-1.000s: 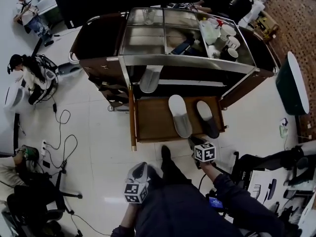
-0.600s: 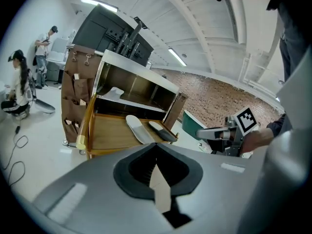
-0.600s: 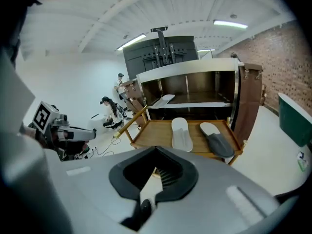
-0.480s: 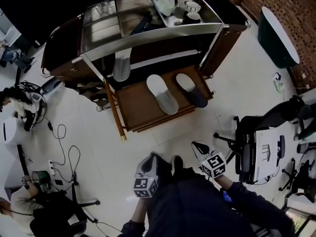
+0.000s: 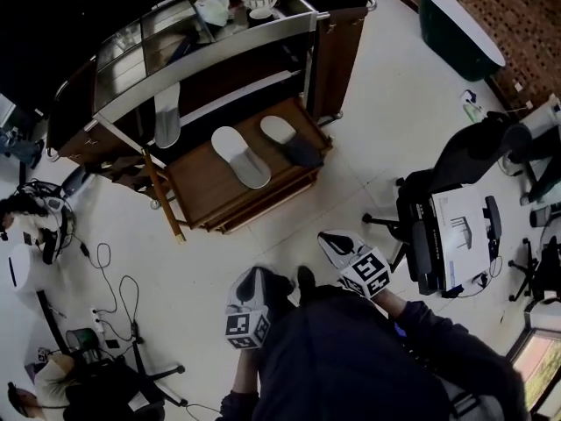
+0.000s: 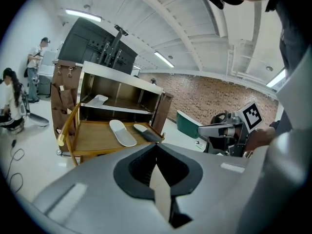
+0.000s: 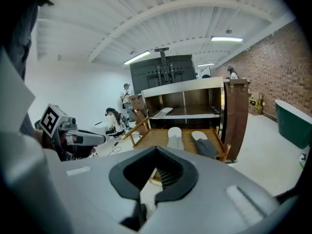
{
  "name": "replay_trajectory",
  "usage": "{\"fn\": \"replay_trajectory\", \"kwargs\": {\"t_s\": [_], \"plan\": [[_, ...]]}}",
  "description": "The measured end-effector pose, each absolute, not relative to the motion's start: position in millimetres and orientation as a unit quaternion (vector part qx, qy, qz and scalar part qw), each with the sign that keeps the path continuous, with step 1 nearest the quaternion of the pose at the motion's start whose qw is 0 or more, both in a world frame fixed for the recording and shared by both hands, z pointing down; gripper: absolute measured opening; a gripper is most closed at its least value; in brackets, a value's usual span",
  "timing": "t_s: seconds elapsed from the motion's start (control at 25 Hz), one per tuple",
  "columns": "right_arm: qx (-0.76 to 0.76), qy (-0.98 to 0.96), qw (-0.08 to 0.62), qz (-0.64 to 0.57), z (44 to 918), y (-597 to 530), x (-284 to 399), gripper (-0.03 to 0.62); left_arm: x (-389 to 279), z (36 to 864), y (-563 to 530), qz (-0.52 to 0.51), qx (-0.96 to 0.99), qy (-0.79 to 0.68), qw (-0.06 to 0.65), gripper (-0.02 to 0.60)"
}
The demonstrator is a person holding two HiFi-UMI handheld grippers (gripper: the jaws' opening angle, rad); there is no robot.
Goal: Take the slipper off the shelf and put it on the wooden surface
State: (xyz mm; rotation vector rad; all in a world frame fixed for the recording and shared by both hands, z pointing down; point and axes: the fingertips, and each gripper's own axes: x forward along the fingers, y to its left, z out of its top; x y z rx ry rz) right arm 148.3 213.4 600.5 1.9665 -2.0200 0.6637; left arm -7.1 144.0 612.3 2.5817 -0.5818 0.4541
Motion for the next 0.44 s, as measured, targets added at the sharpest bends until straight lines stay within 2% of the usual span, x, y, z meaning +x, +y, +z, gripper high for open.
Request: {"fn": "replay_trajectory", "kwargs": {"t_s": [0.12, 0.44], "plan": [[0.662, -0.707, 0.127, 0.214, 591, 224, 161, 0.003, 9, 606, 160, 0.148, 0.939, -0.215, 0.226, 0.018], [0.635, -0.741, 0.127, 0.178, 562, 250, 176, 0.003, 26, 588, 194, 0.160, 0.957, -0.174, 0.170, 0.018]]}}
